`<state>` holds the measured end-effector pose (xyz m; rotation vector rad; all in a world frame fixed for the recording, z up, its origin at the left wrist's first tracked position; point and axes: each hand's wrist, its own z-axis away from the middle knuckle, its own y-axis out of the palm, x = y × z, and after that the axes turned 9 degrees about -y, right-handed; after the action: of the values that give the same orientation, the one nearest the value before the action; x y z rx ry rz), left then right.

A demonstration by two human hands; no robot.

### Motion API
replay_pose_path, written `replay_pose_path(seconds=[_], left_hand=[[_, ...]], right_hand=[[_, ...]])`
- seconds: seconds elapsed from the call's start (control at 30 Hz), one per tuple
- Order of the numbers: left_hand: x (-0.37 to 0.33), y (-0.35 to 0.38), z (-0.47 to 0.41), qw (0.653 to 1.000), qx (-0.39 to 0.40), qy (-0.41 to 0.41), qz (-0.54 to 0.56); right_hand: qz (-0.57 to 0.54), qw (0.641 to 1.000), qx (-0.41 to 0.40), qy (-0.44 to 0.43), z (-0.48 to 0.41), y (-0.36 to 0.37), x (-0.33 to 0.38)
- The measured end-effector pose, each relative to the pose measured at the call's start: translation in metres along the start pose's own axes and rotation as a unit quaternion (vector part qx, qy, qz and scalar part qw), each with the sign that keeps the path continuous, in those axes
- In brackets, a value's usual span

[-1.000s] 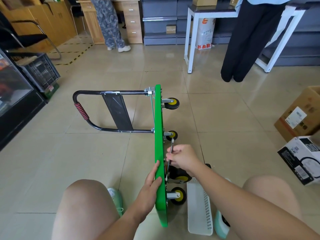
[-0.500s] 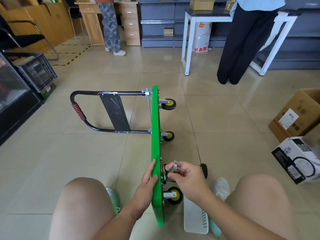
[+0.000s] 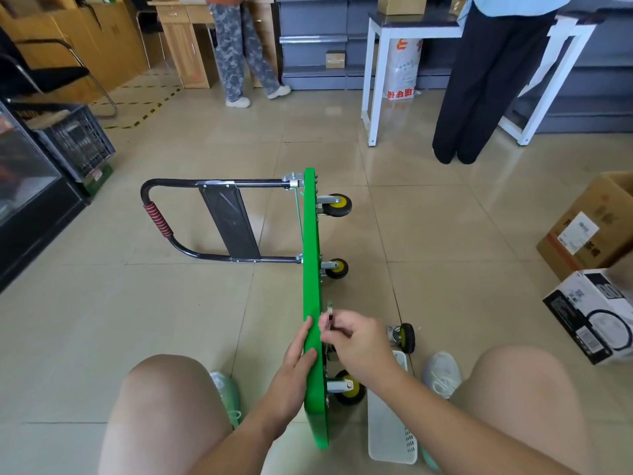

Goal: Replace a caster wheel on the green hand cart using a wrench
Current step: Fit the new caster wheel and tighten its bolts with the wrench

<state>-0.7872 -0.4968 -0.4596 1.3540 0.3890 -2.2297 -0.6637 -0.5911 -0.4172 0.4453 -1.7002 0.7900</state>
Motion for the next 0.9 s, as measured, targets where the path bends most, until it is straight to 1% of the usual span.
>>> replay_pose_path(seconds=[0.07, 0.13, 0.2, 0.27, 0.33, 0.4, 0.5, 0.6, 0.7, 0.9], left_hand=[[0.001, 0.0, -0.001, 1.0, 0.003, -0.007, -0.005], [0.001, 0.0, -0.002, 1.0, 0.008, -0.015, -0.007], [0.001, -0.001, -0.002, 1.0, 0.013, -0.017, -0.005], [0.0, -0.002, -0.002, 1.0, 0.018, -0.014, -0.002], [0.0, -0.003, -0.001, 1.0, 0.023, -0.012, 0.0], [-0.001, -0.002, -0.001, 1.0, 0.024, -0.013, -0.002], [-0.001, -0.002, 0.0, 1.0, 0.02, -0.011, -0.005], [0.0, -0.002, 0.0, 1.0, 0.014, -0.009, -0.001], [0.0, 0.0, 0.001, 1.0, 0.005, -0.005, 0.001], [0.0, 0.001, 0.001, 1.0, 0.0, 0.004, 0.0]], right_hand=[[-0.004, 0.999, -0.014, 0.049, -0.022, -0.003, -0.003], [-0.01, 0.992, -0.028, 0.126, -0.043, -0.008, -0.008], [-0.061, 0.977, -0.038, 0.202, -0.055, -0.014, -0.014], [-0.12, 0.963, -0.039, 0.237, -0.059, -0.019, -0.018], [-0.153, 0.961, -0.046, 0.225, -0.057, -0.023, -0.019], [-0.158, 0.967, -0.061, 0.188, -0.053, -0.03, -0.014], [-0.132, 0.982, -0.07, 0.113, -0.04, -0.04, 0.002], [-0.099, 0.993, -0.042, 0.058, -0.015, -0.044, 0.016], [-0.093, 0.995, -0.015, 0.04, 0.011, -0.04, 0.02], [-0.101, 0.994, -0.022, 0.032, 0.034, -0.015, 0.009]])
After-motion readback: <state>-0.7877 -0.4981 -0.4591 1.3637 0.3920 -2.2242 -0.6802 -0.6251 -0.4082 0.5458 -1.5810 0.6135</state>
